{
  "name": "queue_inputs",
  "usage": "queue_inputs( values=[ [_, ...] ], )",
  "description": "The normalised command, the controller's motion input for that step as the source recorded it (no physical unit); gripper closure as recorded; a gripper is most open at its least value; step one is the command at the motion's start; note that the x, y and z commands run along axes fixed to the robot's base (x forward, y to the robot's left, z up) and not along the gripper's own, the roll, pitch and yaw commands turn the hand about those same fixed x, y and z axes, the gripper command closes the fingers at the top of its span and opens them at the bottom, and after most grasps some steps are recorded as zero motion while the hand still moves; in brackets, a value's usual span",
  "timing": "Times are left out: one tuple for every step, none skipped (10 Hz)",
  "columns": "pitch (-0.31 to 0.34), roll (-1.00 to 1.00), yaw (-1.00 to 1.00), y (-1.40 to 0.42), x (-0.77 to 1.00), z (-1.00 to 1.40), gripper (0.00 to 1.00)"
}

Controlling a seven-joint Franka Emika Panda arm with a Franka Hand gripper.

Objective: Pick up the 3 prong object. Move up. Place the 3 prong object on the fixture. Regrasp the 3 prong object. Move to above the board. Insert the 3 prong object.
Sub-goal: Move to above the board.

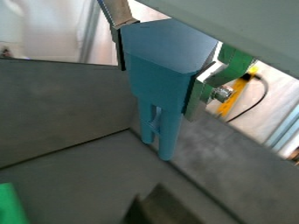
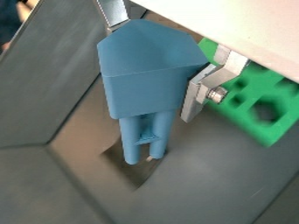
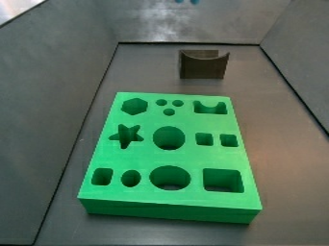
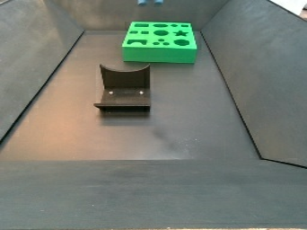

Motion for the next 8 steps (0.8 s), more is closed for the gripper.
queue_inputs(
  values=[
    [0.031,-1.00,-0.02,-1.00,-0.41,0.28,1.00],
    [0.025,-1.00,-0.02,-1.00,-0.44,0.29,1.00],
    [0.017,-1.00,-0.01,-0.88,-0.42,0.26,1.00],
    [0.007,-1.00,-0.02,-0.66,-0.33,0.20,1.00],
    [-0.008,-1.00,-0.01,-0.30,-0.19,0.09,1.00],
    [-0.013,-0.94,-0.01,-0.19,-0.15,0.05,1.00],
    [-0.037,-0.56,-0.01,-0.05,-0.10,0.03,1.00],
    [-0.052,-0.41,-0.01,-0.02,-0.09,0.02,1.00]
  ],
)
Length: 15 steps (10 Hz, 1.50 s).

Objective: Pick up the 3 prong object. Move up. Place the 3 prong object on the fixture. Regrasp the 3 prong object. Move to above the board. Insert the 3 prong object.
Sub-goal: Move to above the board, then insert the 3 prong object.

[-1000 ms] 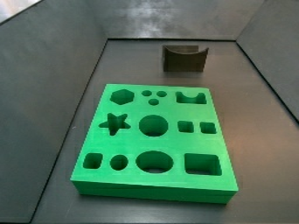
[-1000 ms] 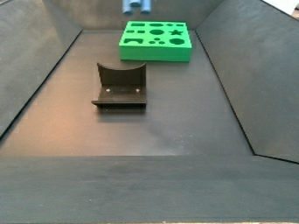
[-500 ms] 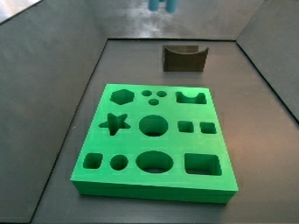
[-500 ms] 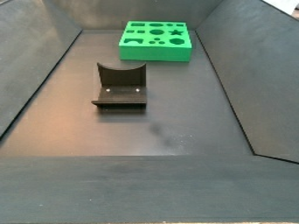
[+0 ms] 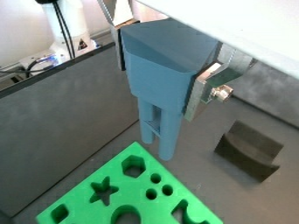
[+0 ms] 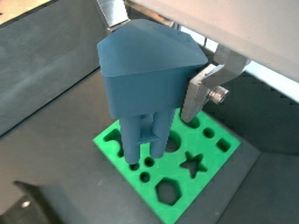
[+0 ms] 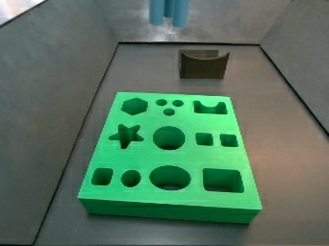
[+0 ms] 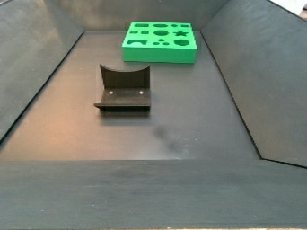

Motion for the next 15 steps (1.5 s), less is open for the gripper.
queue_inputs(
  values=[
    [-0.049,-0.23,0.00,0.00,-0.06,0.01,1.00],
    [-0.019,0.00,0.00,0.00,-0.04,0.00,1.00],
    [-0.037,-0.03,-0.22,0.00,0.00,-0.08,1.00],
    [-0.050,-0.17,-0.58,0.13,0.23,-0.31,1.00],
    [-0.049,-0.19,-0.77,0.06,0.36,-0.39,1.00],
    [-0.041,-0.17,-0.81,0.04,0.32,-0.47,1.00],
    [-0.044,-0.15,-0.84,0.02,0.27,-0.51,1.00],
    [-0.046,-0.15,-0.84,0.01,0.25,-0.52,1.00],
    [-0.034,-0.13,-0.85,0.01,0.23,-0.54,1.00],
    [-0.029,-0.12,-0.87,0.00,0.21,-0.56,1.00],
    [-0.026,-0.11,-0.89,0.00,0.20,-0.57,1.00],
    [-0.027,-0.10,-0.90,0.00,0.18,-0.58,1.00],
    [-0.027,-0.09,-0.92,0.00,0.14,-0.58,1.00],
    [-0.030,-0.09,-0.92,0.00,0.14,-0.56,1.00],
    [-0.030,-0.08,-0.93,0.00,0.11,-0.47,1.00]
  ],
)
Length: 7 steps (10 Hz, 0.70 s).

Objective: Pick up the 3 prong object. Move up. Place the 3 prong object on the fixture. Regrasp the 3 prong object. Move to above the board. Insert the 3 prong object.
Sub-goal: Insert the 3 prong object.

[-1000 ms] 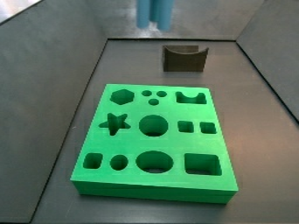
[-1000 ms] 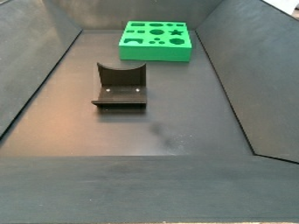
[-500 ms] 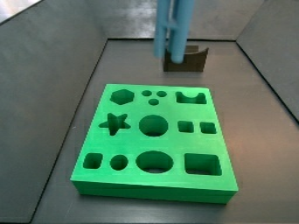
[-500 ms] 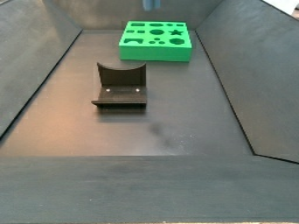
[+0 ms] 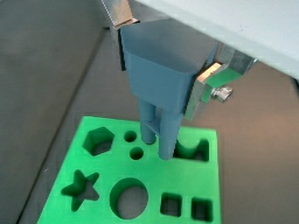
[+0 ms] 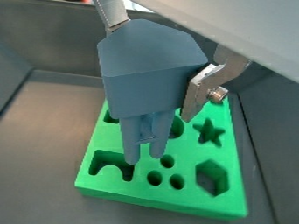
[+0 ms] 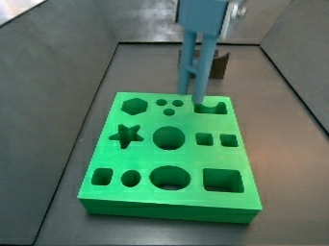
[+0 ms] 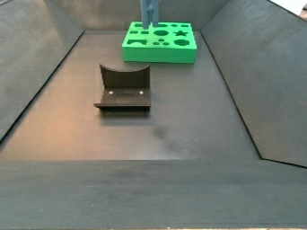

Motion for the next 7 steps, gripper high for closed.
queue_inputs(
  values=[
    [0.000,-0.04,-0.38,0.04,0.00,-0.10,1.00],
    [0.000,0.00,-0.01,0.03,-0.05,-0.01,1.00],
    [0.000,0.00,-0.17,0.29,-0.30,-0.13,1.00],
    [0.000,0.00,-0.22,0.30,-0.31,-0.15,1.00],
    [0.000,0.00,-0.24,0.20,-0.31,-0.10,1.00],
    [0.000,0.00,-0.24,0.05,-0.29,-0.10,1.00],
    [0.000,0.00,-0.33,0.00,-0.27,-0.15,1.00]
  ],
)
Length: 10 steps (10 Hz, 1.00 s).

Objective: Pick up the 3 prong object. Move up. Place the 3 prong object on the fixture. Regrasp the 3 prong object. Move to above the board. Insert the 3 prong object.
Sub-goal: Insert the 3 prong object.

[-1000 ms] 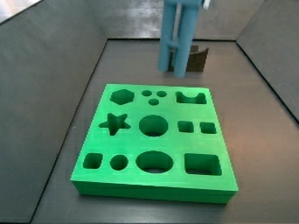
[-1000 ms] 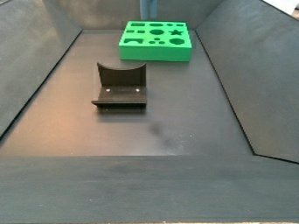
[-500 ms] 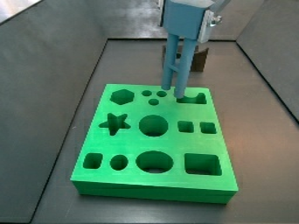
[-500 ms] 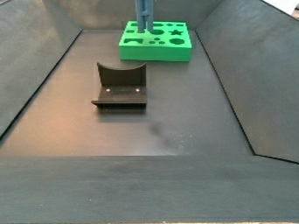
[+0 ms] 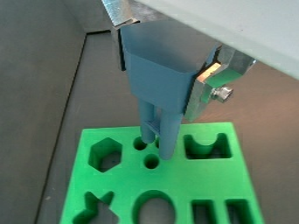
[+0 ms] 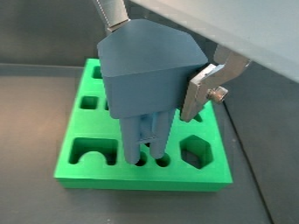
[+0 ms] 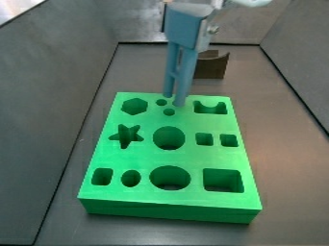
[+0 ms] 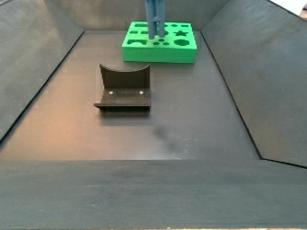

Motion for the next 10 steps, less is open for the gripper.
queue_inputs(
  values=[
    [0.000,0.00,-0.43,0.00,-0.19,-0.15,1.00],
    [0.000,0.00,-0.49,0.00,0.00,-0.13,1.00],
    [0.000,0.00,-0.44,0.00,-0.01,-0.06,1.00],
    [0.000,0.00,0.00,0.00,0.00,-0.02,1.00],
    [0.000,0.00,-0.15,0.00,0.03,-0.09,1.00],
    [-0.099,-0.11,-0.28,0.00,0.02,-0.14,1.00],
    [-0.119,-0.17,-0.29,0.00,0.00,-0.11,1.00],
    [-0.177,-0.21,-0.33,0.00,0.00,-0.10,1.00],
    [-0.161,-0.19,-0.34,0.00,0.00,-0.10,1.00],
    [-0.073,-0.09,-0.32,0.03,0.00,-0.07,1.00]
  ],
)
